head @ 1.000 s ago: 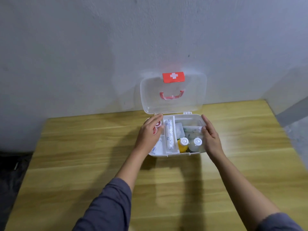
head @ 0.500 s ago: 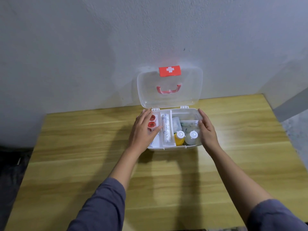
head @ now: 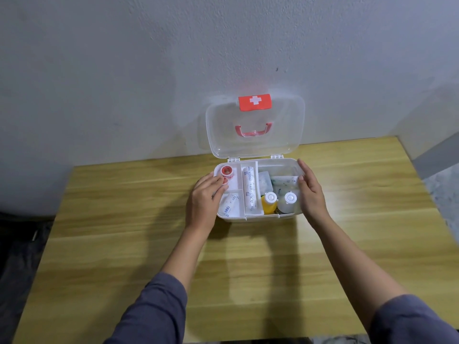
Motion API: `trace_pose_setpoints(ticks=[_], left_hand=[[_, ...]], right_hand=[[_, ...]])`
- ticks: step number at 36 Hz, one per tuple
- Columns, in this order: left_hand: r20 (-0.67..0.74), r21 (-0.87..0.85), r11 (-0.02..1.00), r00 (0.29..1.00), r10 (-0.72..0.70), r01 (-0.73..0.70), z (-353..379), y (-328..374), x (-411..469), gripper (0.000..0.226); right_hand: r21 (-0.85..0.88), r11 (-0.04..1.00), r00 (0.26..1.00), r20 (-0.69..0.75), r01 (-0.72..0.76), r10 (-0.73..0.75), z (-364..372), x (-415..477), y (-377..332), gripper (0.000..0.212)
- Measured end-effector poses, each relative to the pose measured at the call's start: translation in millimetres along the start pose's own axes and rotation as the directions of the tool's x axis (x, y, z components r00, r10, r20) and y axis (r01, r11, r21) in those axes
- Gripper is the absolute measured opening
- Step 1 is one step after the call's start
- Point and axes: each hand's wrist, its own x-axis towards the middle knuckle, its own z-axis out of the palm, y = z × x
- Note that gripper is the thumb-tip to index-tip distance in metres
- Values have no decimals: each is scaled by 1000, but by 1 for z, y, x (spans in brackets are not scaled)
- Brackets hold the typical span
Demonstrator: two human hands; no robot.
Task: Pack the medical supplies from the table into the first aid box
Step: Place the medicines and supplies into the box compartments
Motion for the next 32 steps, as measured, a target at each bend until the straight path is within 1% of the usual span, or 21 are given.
trace_pose_setpoints(ticks=[6,11,16,18,23,27,32], left_hand=[[-27,-16,1000,1000,-10,9,1,8,-2,22],[-8,7,1000,1000,7,-7,9,20,-2,17],[5,-64,998,1000,-26,27,21,36,-1,14],[26,-89,995,999,-41,44,21,38,2,15],[43,-69,998,999,-7,10,14,28,5,17],[21,-108,993,999,-49,51,11,27,3,16],[-33,-102,992,996,-79,75,15,36,3,13]], right_hand=[[-2,1000,1000,-2,1,-1,0,0,0,43],[4,1000,1000,-11,7,-7,1,0,0,43],[1,1000,1000,-3,9,-9,1,0,0,42],[6,1000,1000,-2,9,-9,0,0,0,42],[12,1000,1000,-2,4,-4,1,0,1,42],[25,1000,1000,-2,5,-5,1,0,1,42],[29,1000,1000,-1,9,-9,1,0,0,42]])
